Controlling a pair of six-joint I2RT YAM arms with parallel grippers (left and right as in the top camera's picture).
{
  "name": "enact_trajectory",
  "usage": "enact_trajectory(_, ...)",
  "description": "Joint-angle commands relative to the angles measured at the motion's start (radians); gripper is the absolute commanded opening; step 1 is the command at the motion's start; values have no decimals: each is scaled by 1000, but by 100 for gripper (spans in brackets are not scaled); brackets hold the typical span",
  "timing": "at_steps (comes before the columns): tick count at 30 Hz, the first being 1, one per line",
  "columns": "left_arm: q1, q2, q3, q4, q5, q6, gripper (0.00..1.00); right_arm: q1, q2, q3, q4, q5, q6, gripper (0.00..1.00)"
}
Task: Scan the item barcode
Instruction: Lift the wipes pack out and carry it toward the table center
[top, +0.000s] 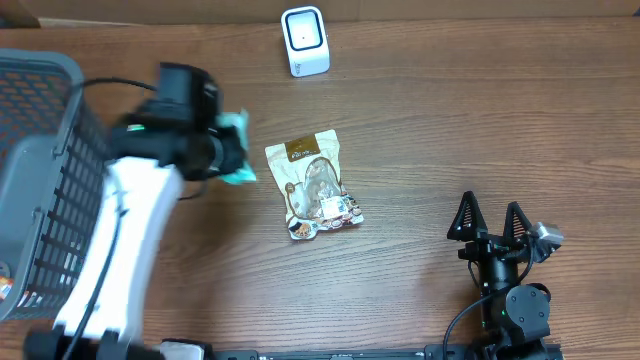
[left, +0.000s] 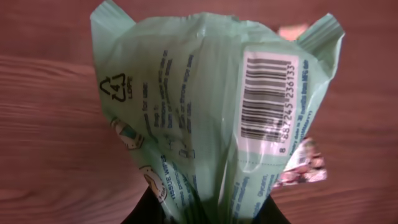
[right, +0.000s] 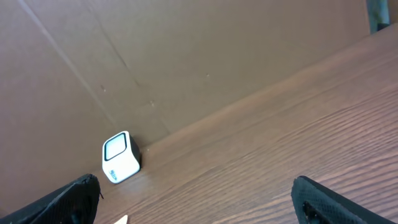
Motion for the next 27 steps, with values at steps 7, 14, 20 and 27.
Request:
enact_trajectory(7,-97,151,-182,139,-69,-84,13,-1,-10,-10,5,-4,-4,100)
enact_trajectory(14,-98,270,-200,192,-57,-82,42,-1,-10,-10,5,-4,-4,100)
enact_trajectory(20,-97,279,-195,192,-56,-82,100,-1,-10,-10,5,-4,-4,100)
enact_trajectory(27,-97,197,-55,63,-50,-82,100,-1,-10,-10,5,-4,-4,100)
